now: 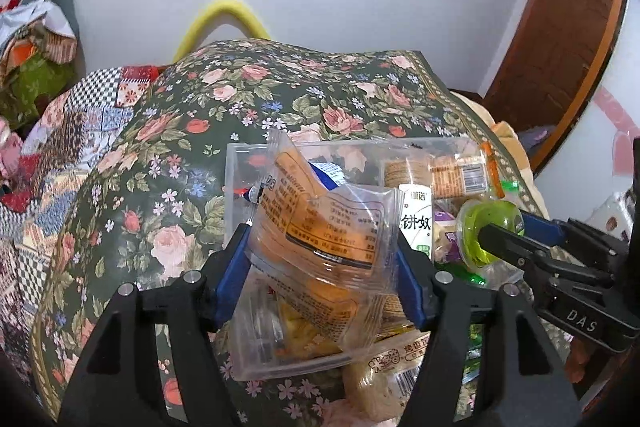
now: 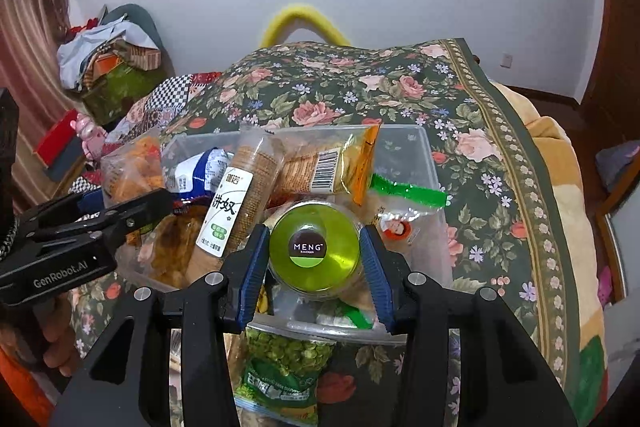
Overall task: Organize snacks
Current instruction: 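Carry the bag and bottle over the box and open both tools to drop them, then grasp the bread pack with the left tool while the right tool grasps the green pea bag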
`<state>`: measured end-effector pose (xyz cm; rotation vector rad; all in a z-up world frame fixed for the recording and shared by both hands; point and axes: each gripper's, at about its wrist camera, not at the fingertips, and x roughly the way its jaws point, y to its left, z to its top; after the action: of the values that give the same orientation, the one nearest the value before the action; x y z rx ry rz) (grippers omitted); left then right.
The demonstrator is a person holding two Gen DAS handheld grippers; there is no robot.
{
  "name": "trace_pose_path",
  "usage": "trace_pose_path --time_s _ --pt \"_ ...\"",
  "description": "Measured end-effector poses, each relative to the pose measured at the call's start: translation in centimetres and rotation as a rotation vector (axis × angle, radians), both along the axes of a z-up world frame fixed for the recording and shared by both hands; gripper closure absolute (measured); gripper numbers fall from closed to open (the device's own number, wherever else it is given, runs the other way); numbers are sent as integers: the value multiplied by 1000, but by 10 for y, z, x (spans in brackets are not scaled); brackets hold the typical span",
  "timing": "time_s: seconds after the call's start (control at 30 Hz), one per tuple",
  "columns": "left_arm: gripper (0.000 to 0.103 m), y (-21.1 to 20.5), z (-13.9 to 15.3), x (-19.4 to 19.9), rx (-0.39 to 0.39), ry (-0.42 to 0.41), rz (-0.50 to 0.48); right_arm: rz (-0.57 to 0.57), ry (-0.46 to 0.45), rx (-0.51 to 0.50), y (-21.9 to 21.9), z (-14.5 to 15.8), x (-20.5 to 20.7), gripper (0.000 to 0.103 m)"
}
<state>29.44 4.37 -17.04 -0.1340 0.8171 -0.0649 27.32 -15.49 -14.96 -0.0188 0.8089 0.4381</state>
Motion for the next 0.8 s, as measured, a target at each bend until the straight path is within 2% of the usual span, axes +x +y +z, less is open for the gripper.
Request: trace_pose_path --time_s 0.13,0.27,0.3,0.57,0.8 --pt "33 -6 -2 1 21 22 -17 -1 18 -5 -2 -2 0 59" --pt "28 -7 2 -4 31 23 -21 -12 35 15 -8 0 -3 43" --pt "28 -7 4 -6 29 21 -22 -17 34 24 -10 1 -4 42" --pt "25 -3 28 -32 6 -24 -24 -10 31 53 -25 13 -23 39" --pt "21 1 31 -59 9 -26 -29 13 60 36 -23 1 -40 36"
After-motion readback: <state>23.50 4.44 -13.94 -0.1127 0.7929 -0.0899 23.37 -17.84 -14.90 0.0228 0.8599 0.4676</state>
